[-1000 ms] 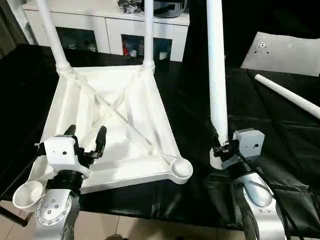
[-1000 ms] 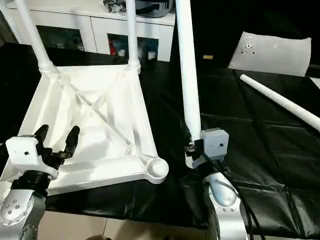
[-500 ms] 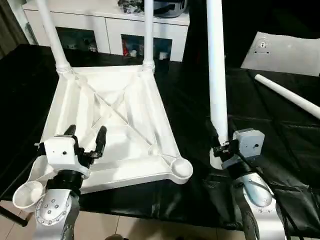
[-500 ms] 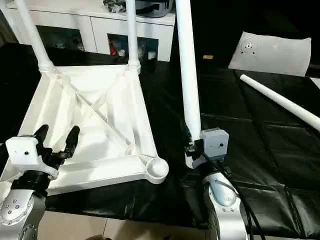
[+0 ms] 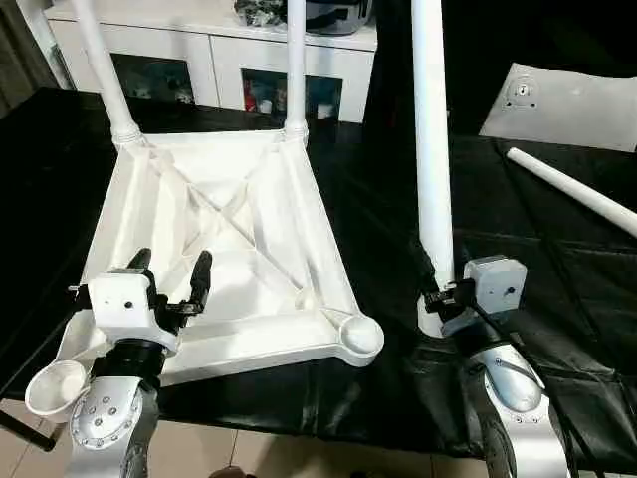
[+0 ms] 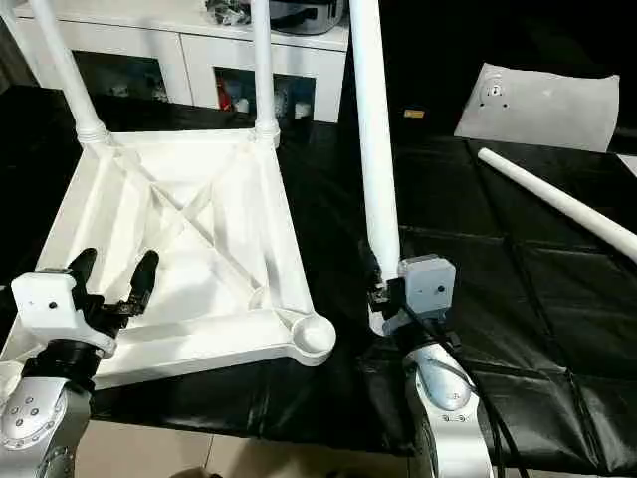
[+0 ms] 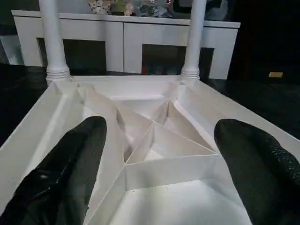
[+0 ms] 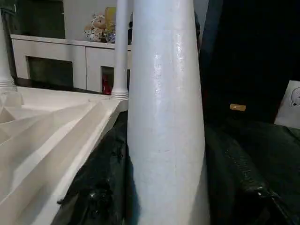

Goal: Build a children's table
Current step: Pick table leg

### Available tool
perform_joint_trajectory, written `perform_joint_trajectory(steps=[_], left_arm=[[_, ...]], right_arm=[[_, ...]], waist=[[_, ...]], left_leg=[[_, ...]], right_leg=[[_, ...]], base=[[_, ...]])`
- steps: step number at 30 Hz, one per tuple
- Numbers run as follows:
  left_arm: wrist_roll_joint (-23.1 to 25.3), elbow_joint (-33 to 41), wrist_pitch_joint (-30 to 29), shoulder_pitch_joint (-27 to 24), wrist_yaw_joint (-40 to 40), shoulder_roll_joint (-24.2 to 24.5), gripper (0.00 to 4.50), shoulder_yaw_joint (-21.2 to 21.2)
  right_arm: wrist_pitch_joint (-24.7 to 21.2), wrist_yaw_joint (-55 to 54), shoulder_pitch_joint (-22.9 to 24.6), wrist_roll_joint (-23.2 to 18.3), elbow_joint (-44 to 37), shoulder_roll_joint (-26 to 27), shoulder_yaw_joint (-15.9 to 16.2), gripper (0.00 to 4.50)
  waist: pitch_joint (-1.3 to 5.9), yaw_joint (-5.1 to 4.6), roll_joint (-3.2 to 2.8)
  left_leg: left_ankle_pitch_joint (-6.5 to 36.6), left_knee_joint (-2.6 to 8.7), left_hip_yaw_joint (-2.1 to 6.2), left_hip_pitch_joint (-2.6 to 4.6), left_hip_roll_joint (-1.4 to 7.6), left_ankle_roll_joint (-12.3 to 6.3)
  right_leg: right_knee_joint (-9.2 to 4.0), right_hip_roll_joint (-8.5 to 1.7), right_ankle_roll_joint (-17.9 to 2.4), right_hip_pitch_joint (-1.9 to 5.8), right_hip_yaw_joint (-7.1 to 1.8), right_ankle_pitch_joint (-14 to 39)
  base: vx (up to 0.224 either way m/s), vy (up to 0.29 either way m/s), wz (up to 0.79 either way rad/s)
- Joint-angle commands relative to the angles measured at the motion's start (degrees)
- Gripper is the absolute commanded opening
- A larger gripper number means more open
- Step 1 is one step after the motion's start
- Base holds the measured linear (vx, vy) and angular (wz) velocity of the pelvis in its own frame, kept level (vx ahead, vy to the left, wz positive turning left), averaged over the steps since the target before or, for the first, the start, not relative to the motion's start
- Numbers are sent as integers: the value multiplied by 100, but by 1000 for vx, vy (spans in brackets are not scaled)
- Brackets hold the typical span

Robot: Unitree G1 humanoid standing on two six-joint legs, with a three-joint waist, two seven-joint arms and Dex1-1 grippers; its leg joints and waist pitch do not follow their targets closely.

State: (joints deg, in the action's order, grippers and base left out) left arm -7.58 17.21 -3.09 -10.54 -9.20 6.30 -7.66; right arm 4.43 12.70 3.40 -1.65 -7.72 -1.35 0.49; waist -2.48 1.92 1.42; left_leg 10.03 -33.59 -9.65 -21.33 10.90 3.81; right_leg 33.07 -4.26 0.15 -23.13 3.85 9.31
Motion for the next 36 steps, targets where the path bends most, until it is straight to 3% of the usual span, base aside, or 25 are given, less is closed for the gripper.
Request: perform_joint_trajectory(steps=[1,36], left_arm=[[0,-29,53,43,1,2,409,10],[0,-29,53,43,1,2,409,10]], right_arm=[[-36,-13,-51,-46,5,-26,-5,185],[-36,-13,-51,-46,5,-26,-5,185]], waist=[[224,6,-43],[224,4,-39]], left_leg=[[2806,491,113,71,169,21],[2795,489,111,69,168,16]], right_leg=[[-538,-268,-93,102,-211,2914],[-538,-266,-91,99,-212,2920]], base=[[0,0,0],[0,0,0]])
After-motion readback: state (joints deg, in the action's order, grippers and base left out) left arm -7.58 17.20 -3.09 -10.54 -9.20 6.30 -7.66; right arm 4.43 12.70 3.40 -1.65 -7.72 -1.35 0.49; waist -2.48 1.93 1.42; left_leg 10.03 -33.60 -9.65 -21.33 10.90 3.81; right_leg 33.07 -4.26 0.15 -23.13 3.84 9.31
